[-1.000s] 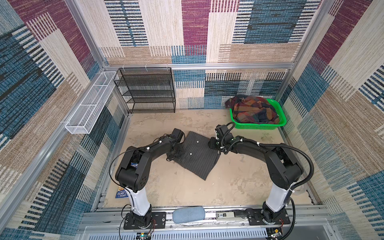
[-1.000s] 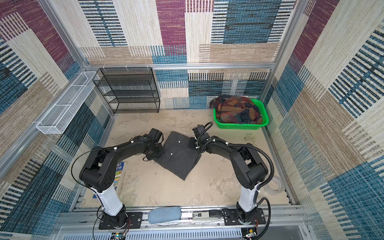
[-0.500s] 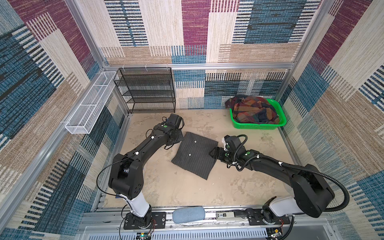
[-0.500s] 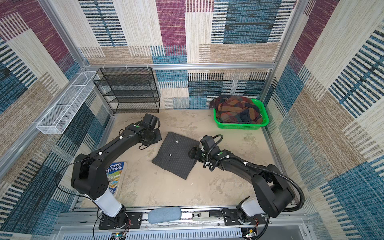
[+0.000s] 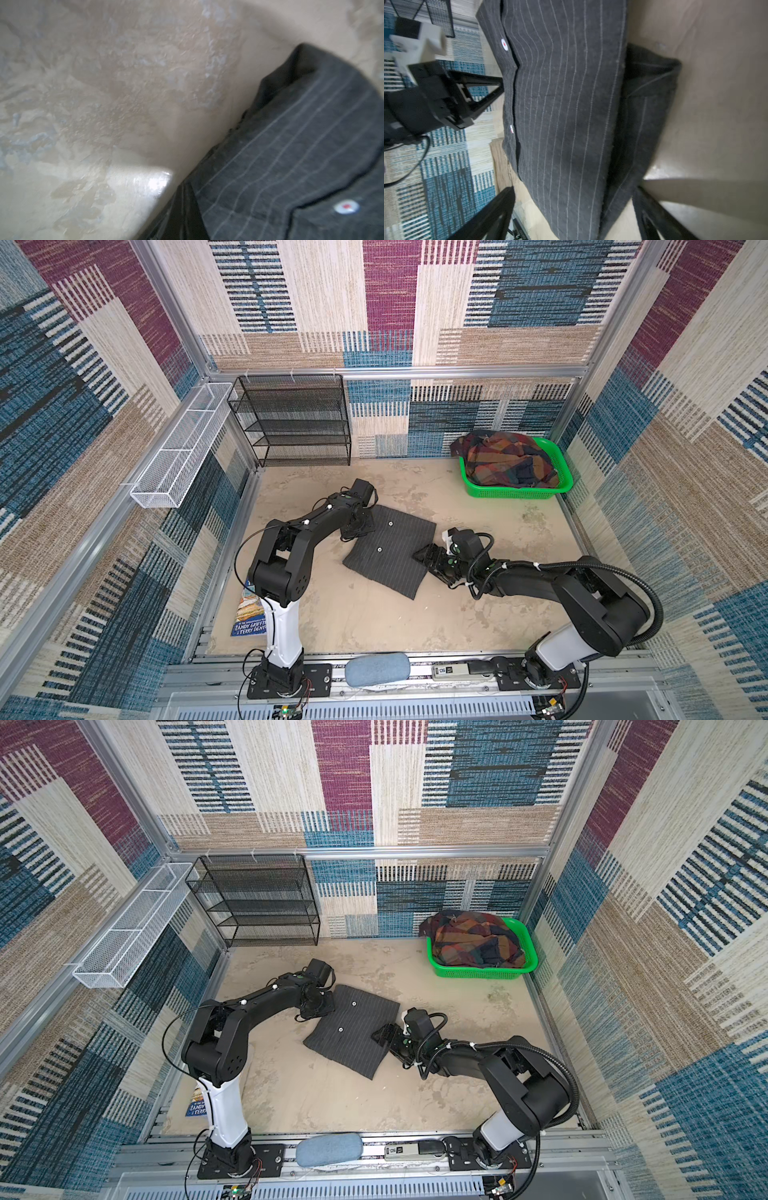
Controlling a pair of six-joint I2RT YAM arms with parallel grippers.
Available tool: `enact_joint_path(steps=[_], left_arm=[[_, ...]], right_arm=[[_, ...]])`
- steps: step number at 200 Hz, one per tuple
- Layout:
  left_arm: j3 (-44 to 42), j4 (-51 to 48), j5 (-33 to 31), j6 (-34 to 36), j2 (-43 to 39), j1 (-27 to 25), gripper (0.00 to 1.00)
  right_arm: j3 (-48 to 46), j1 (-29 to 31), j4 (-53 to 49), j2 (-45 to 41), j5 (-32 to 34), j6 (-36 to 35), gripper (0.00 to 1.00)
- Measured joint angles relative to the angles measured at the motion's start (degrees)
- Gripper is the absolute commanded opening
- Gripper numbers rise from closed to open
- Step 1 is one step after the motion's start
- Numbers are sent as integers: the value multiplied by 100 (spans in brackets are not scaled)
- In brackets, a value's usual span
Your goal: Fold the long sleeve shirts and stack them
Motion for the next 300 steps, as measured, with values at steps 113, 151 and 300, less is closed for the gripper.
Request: enact_joint_path(steps=[113, 151, 300], left_arm=[[-291, 662, -546, -175, 238, -155, 0], [-382, 776, -686, -216, 216, -210, 0], [793, -962, -479, -55, -1102, 326, 46]], right_arm=[[894, 15, 1934, 1720, -485, 280, 82], [1176, 15, 2186, 2131, -490, 256, 64], [2455, 15, -1023, 896, 186, -1480, 0]])
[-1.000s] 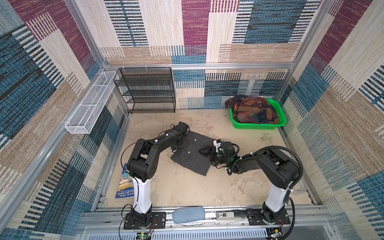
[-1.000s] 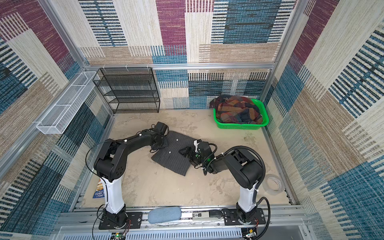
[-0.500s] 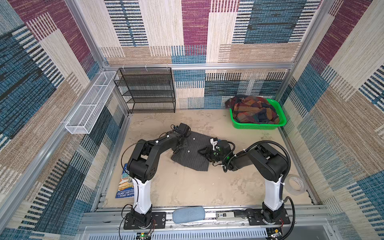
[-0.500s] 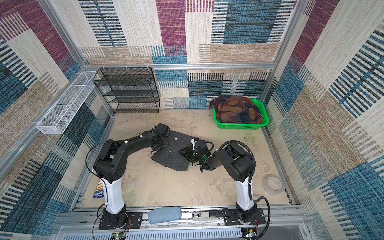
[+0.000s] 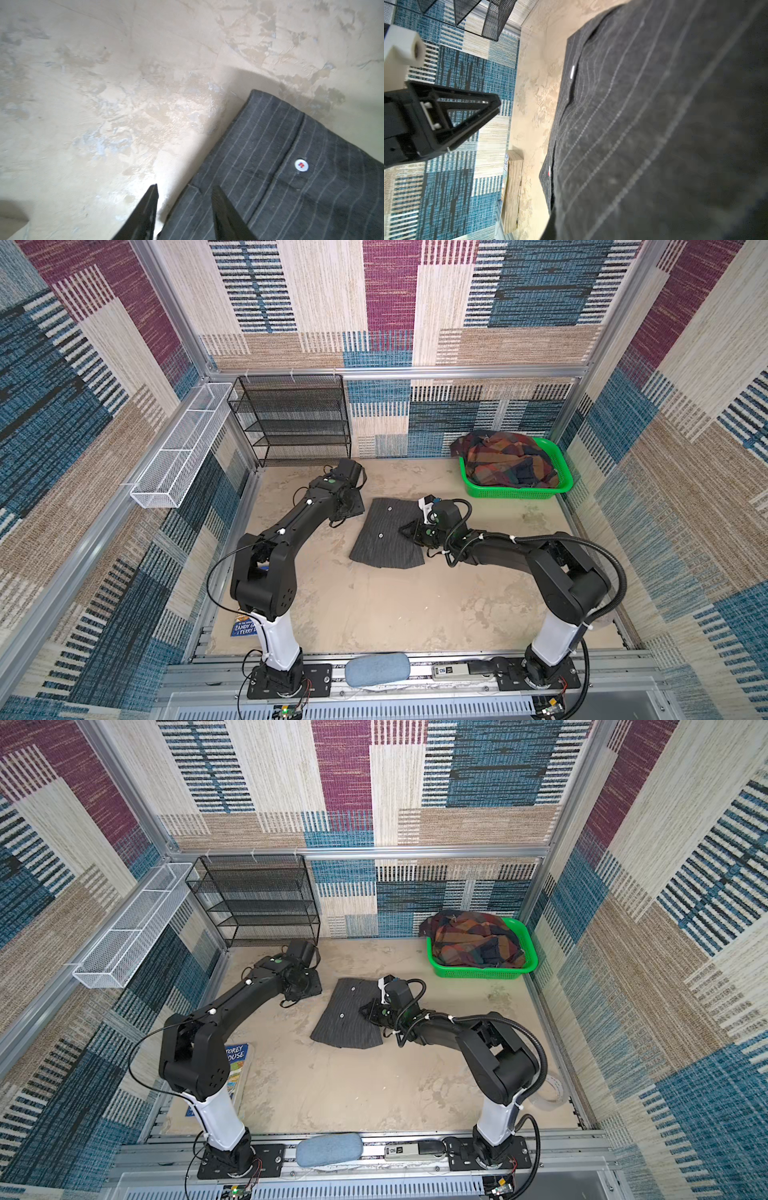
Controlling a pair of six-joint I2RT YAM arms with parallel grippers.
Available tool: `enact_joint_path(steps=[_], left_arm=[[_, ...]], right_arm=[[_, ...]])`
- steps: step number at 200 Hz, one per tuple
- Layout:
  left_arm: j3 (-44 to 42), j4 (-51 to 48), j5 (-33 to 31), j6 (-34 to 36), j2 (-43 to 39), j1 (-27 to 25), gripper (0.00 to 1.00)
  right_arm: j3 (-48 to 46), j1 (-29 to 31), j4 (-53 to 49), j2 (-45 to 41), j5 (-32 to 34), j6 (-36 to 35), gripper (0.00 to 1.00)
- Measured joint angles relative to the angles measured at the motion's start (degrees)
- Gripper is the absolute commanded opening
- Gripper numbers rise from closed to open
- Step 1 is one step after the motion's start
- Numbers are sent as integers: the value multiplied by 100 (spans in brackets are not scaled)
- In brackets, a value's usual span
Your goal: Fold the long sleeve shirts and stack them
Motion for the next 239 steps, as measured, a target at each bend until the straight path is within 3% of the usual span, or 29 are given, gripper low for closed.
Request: enact_joint_path(steps=[65, 126, 184, 239], left_arm=[[-778, -66, -52, 37, -1189, 96, 46], [-1390, 52, 103, 39, -1606, 120, 45], [-1751, 107, 223, 42, -1840, 125, 43], [-1871, 107, 378, 33, -1725, 125, 40]], right_arm=[[1355, 0, -4140, -1226, 2142, -874, 0], [2815, -17, -7538, -802, 4293, -651, 0], [2914, -15, -8470, 494, 4496, -1283, 0], [4485, 348, -8507, 584, 4586, -1740, 0]])
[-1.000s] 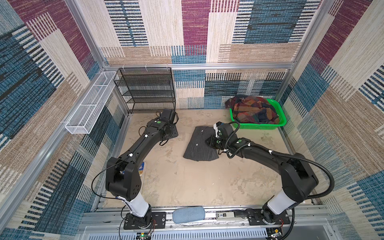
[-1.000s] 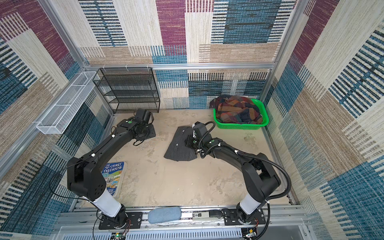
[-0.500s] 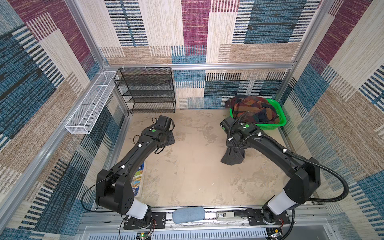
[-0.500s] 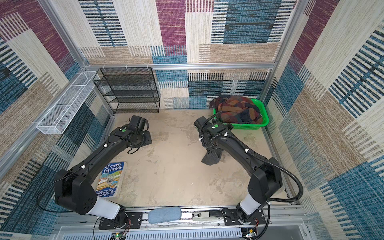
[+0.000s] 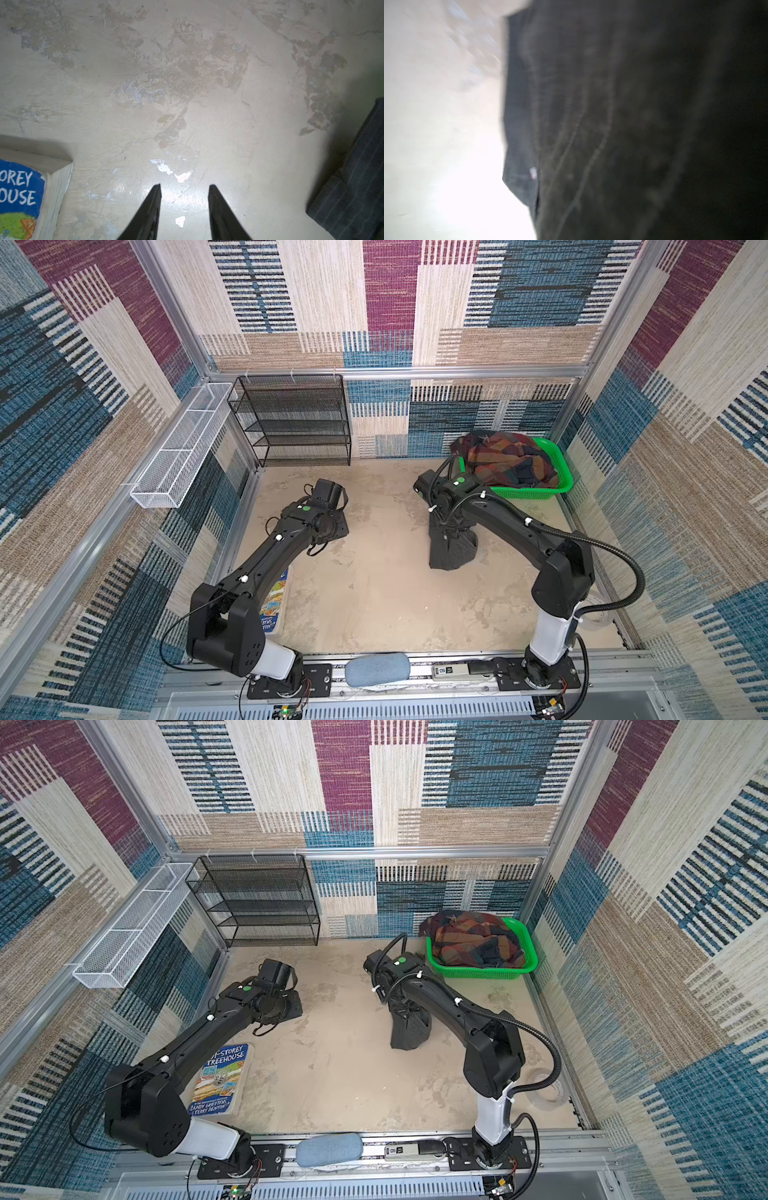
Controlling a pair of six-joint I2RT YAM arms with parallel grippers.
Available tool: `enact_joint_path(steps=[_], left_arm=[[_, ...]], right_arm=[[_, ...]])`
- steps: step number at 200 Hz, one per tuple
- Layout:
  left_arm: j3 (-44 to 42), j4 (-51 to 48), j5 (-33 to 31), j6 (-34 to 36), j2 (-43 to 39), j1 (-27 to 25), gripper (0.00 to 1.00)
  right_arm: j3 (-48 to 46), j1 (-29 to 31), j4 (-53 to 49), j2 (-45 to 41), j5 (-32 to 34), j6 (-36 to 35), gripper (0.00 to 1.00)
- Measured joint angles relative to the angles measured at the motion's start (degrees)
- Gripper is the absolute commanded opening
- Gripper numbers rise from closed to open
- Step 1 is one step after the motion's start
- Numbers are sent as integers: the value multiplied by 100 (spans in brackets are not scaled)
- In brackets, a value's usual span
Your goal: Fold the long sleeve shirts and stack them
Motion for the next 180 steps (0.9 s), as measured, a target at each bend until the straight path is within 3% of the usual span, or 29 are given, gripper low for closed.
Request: enact_joint_path(steps=[52, 77, 98, 144, 180], left_arm=[[168, 4, 192, -146, 284, -48, 38], [251, -9, 190, -201, 313, -146, 37], [280, -13, 184, -304, 280, -291, 37], [-105, -15, 116, -455, -149, -492, 37], [-431, -13, -33, -470, -450, -487, 37]], right_arm=[[-645, -136, -70, -850, 61, -245, 0], [-1458, -518, -138, -1569, 339, -240, 0], [-1537, -688, -267, -1722, 721, -195, 0], [-1209, -619, -188, -201, 1207, -398, 0], [-404, -59, -197, 1080, 1298, -459, 0]])
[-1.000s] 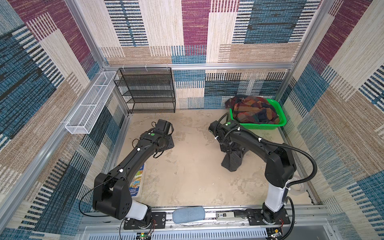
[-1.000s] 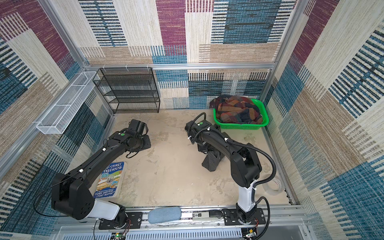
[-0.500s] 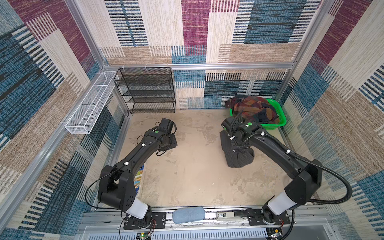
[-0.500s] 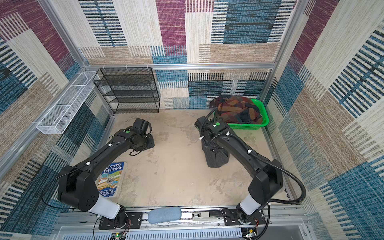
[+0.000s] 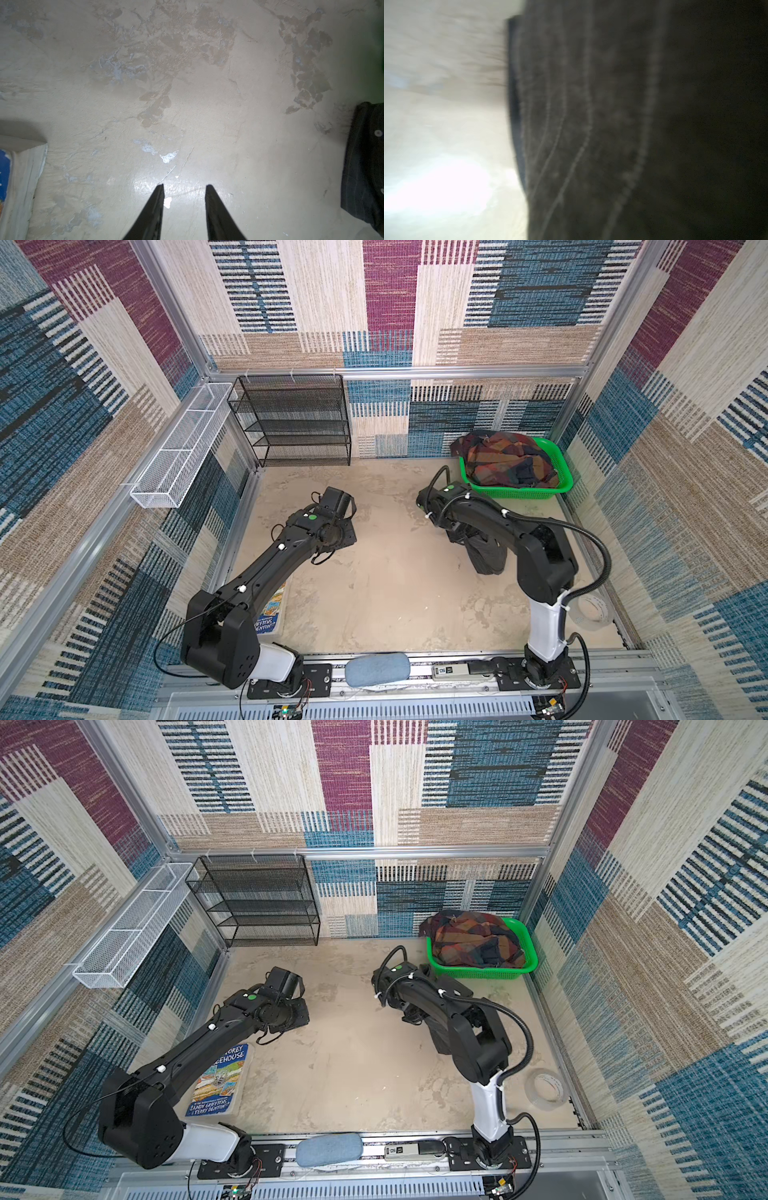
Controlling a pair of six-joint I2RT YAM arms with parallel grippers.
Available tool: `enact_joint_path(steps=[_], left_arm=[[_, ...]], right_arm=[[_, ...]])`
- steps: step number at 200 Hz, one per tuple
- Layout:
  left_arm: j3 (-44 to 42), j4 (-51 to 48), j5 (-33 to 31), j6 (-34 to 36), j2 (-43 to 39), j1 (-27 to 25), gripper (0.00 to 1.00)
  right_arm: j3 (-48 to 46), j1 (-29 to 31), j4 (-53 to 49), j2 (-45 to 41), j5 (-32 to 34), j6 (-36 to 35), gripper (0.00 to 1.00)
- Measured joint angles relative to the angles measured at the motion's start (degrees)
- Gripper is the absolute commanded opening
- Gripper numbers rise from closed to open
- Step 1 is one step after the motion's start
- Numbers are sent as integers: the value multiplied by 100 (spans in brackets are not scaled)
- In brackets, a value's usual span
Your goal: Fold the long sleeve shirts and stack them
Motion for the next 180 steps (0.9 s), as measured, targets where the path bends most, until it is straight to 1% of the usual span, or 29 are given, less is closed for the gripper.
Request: enact_joint_path(steps=[8, 16, 38, 60, 71, 88, 97, 114, 126, 140, 157, 165, 180], left_arm=[[-52, 0, -22, 2, -33, 2, 37], [-87, -2, -46, 2, -48, 7, 37], [-157, 13, -107, 4, -66, 48, 40], [-269, 57, -107, 7, -118, 155, 42], [-348, 81, -105, 7, -170, 234, 43], [-439, 105, -103, 9, -236, 348, 43], [-494, 136, -103, 31, -271, 415, 43], [-592, 184, -90, 31, -343, 551, 43], [-629, 201, -17, 44, -402, 660, 43], [-634, 216, 33, 48, -472, 824, 43], [-619, 227, 48, 57, -514, 970, 43], [-579, 227, 55, 66, -490, 997, 42], [-455, 275, 302, 63, -350, 984, 33]], right_arm=[[326, 166, 4, 197, -13, 2, 3], [640, 308, 24, 358, -59, 7, 10], [1425, 625, 72, 772, -302, 52, 36], [1952, 866, 131, 1200, -664, 101, 48], [2203, 979, 131, 1451, -859, 138, 55], [2586, 1134, 153, 1812, -1117, 188, 60], [2756, 1213, 190, 1954, -1272, 223, 64], [2868, 1333, 378, 1993, -1602, 240, 70], [2793, 1412, 654, 1880, -1888, 236, 72], [2437, 1475, 1104, 1534, -2260, 221, 74], [1764, 1480, 1762, 811, -2723, 210, 75], [1445, 1469, 2061, 402, -2898, 190, 75], [914, 1429, 2590, -356, -3056, 181, 73]])
